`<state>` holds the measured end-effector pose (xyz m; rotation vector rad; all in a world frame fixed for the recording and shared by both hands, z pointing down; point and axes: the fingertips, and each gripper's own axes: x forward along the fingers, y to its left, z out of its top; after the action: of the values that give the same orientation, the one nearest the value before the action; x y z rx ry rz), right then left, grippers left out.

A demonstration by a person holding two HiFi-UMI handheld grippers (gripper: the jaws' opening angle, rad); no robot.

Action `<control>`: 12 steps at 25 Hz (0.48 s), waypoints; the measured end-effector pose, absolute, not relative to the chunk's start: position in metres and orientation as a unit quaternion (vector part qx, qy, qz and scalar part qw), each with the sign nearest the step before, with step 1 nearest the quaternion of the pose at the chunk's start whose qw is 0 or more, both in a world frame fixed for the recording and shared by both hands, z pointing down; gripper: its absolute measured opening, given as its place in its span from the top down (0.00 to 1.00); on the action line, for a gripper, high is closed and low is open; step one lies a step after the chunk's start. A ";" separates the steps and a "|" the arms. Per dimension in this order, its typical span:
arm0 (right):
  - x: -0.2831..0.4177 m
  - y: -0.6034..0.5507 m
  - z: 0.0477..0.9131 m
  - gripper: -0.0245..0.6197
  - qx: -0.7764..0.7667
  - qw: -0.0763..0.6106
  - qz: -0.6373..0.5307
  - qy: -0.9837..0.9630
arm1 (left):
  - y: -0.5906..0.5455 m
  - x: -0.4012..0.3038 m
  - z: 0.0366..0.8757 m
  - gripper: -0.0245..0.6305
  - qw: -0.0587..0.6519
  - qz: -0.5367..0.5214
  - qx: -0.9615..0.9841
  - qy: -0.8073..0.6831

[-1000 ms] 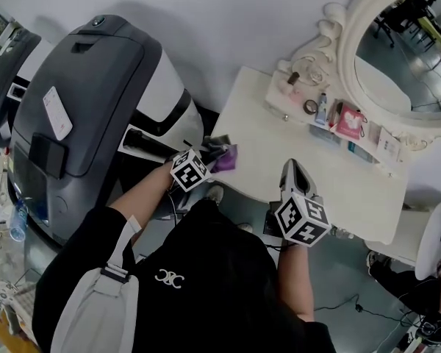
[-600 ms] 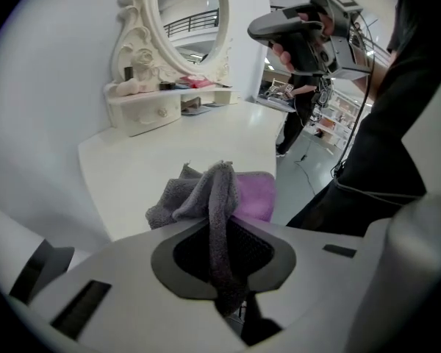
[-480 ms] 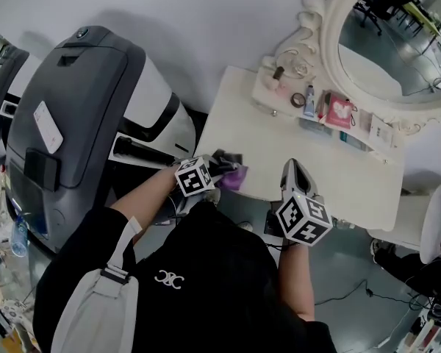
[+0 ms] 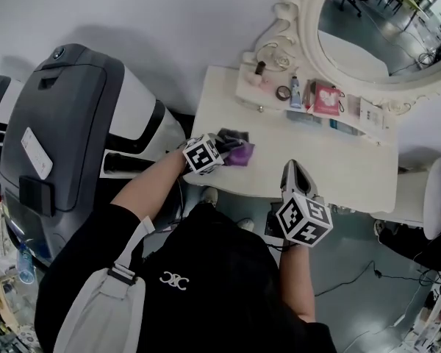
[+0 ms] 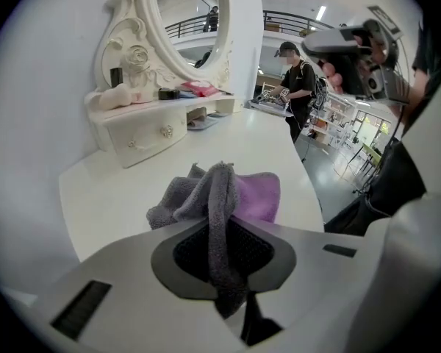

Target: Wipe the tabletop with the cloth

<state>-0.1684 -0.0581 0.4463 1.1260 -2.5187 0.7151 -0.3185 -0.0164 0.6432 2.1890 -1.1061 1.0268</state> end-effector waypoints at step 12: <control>-0.116 -0.055 0.460 0.95 0.466 0.140 0.262 -0.834 | -0.118 -0.375 0.636 0.89 0.214 0.399 0.758 -0.470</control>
<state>-0.1157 -0.0547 0.4601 1.3448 -2.4077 0.7574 -0.3745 -0.1177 0.6360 2.1016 -1.3034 1.1079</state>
